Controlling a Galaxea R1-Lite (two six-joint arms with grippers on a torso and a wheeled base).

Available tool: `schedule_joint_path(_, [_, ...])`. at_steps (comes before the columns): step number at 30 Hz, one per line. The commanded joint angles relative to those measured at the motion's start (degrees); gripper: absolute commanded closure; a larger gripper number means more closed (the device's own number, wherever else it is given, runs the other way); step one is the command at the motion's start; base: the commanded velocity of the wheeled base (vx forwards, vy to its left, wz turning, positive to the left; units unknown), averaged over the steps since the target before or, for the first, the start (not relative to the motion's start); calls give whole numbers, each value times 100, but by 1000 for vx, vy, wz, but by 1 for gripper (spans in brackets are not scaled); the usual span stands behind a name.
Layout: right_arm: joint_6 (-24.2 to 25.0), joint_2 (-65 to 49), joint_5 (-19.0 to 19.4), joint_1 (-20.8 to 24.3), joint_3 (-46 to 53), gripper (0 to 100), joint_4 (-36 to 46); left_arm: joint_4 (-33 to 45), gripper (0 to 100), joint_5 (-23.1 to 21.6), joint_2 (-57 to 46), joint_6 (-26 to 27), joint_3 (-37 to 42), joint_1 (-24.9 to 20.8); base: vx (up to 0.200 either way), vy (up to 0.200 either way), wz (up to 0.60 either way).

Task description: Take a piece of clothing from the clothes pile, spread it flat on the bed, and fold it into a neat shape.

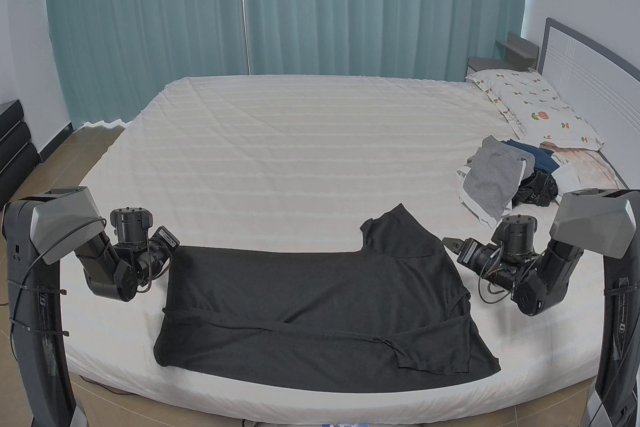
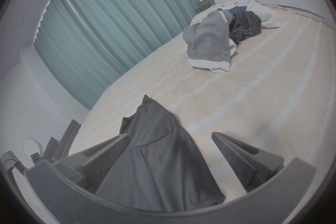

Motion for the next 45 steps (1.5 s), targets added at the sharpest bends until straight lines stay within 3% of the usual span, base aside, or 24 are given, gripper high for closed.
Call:
schedule_joint_path(1, [-142, 307, -75, 110, -1358, 0, 1064, 4, 100, -36, -20, -44, 25, 139, 0, 0, 0])
schedule_joint_path(6, [-512, 729, -110, 180, -2219, 0, 1723, 31, 100, -115, 7, -52, 43, 139, 0, 0, 0])
schedule_joint_path(15, [-520, 1327, -58, 180, -3538, 0, 2637, 13, 100, -379, -2, -149, 148, 139, 0, 0, 0])
schedule_joint_path(26, [-494, 1520, -31, 162, -3669, 0, 2664, 22, 100, -379, 7, -149, 130, 139, 0, 0, 0])
schedule_joint_path(27, [-485, 1520, -31, 154, -3669, 100, 2655, 31, 100, -379, 7, -158, 130, 148, 0, 0, 0])
schedule_joint_path(40, [-345, 1133, -31, 4, -3309, 100, 2550, 31, 100, -379, -2, -149, 130, 148, 0, 0, 0])
schedule_joint_path(41, [-90, 957, 21, -5, -3168, 100, 2426, 31, 100, -379, -2, -149, 113, 156, 0, 0, 0])
schedule_joint_path(45, [-63, 870, 162, -5, -3063, 100, 2409, 31, 100, -379, 7, -149, 122, 156, 0, 0, 0])
